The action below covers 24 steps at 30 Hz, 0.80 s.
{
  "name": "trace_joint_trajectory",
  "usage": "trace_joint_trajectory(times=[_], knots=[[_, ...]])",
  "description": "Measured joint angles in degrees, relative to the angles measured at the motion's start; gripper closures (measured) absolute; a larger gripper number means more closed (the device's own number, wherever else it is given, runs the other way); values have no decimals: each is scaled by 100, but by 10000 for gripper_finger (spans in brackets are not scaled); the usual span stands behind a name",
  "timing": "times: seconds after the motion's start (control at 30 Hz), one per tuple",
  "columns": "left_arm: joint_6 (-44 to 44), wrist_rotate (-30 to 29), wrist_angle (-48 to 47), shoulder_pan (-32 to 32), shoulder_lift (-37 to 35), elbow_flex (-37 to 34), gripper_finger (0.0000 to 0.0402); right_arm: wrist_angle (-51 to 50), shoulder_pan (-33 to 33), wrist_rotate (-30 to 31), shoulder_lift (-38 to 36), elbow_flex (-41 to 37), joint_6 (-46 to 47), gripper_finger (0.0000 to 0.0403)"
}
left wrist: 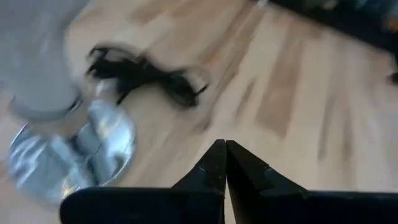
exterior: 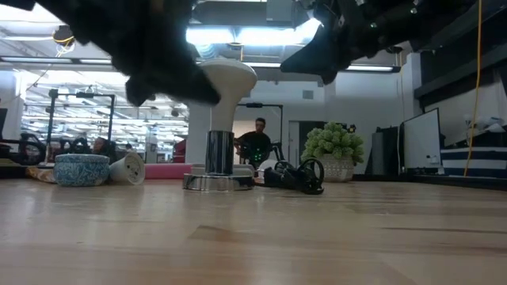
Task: Screw lightbulb
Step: Insert the lightbulb on the lamp
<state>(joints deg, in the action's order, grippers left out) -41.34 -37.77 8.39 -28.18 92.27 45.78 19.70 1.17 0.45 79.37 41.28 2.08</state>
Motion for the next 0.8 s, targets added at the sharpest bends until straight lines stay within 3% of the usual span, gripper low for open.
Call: trace_joint_trajectory(times=[0.13,0.27,0.4,0.47,0.6,0.8], knots=[[491,-595,623,-187,-4,0,400,157,8,-59,0,0,-315,398],[824,-1656,657,-388,-185,0,400,129,128,-104,0,0,-368,398],[833,-2879,197,-640,-523,0,400,79,284,-125,0,0,-98,398],[586,-3172,-279,-736,-705,0,400,-15,314,-149,0,0,-14,398],[-459,-3178,-1431,-785,-863,0,400,-215,299,-151,0,0,53,398],[-2530,-2677,-3036,-505,-663,-26,400,-367,297,-429,0,0,64,398]])
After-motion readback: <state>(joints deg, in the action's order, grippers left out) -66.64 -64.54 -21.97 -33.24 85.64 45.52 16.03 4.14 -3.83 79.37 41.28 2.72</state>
